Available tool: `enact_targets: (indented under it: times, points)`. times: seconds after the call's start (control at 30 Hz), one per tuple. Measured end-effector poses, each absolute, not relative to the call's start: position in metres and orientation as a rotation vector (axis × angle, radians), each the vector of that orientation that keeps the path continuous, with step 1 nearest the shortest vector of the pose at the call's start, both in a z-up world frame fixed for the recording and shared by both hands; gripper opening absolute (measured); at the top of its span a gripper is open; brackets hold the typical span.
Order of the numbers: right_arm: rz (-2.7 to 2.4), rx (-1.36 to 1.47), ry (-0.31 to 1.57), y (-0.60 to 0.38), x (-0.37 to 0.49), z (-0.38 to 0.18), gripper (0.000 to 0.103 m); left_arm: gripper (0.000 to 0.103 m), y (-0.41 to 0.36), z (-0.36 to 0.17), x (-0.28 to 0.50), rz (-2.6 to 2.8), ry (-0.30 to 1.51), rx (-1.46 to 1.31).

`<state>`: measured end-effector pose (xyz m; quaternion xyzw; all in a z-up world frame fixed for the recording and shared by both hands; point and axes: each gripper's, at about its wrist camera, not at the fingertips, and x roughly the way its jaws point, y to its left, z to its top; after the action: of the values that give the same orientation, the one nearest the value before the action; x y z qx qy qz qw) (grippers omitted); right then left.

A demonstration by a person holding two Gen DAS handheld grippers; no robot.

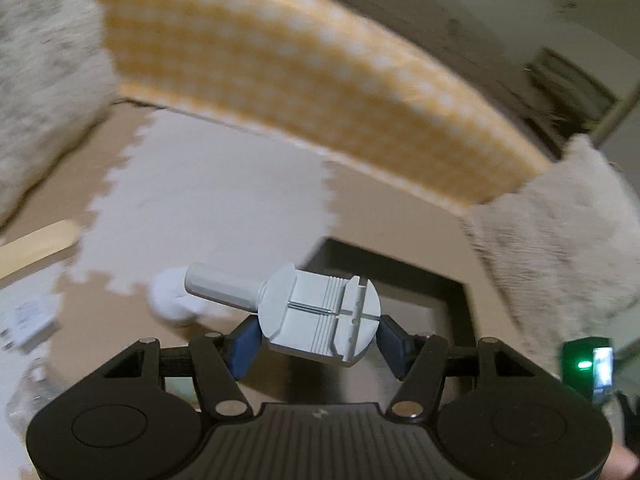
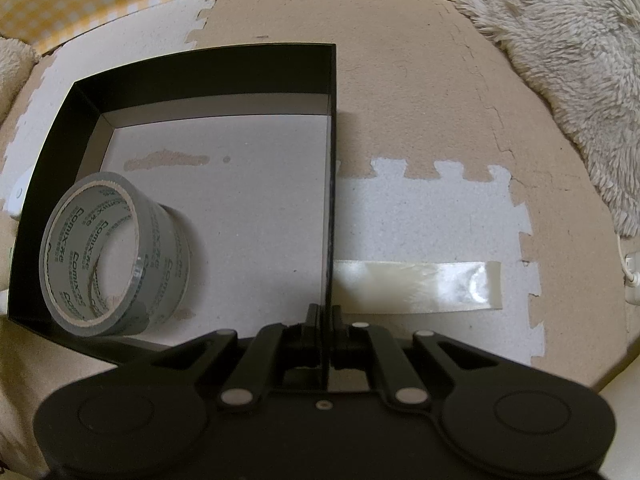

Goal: Organize rigid objects
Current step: 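Carry the white strap tool into the black box and release it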

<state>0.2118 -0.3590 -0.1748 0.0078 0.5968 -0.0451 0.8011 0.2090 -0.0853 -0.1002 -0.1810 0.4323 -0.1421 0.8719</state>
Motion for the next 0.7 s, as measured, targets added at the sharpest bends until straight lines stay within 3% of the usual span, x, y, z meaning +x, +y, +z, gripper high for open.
enact_targets:
  times: [0.3, 0.7]
  points:
    - [-0.097, 0.014, 1.28, -0.358, 0.212, -0.175, 0.004, 0.063, -0.147, -0.099, 0.24, -0.394, 0.938, -0.43]
    - [-0.097, 0.012, 1.28, -0.358, 0.212, -0.175, 0.004, 0.063, -0.199, -0.137, 0.273, -0.384, 1.012, -0.414]
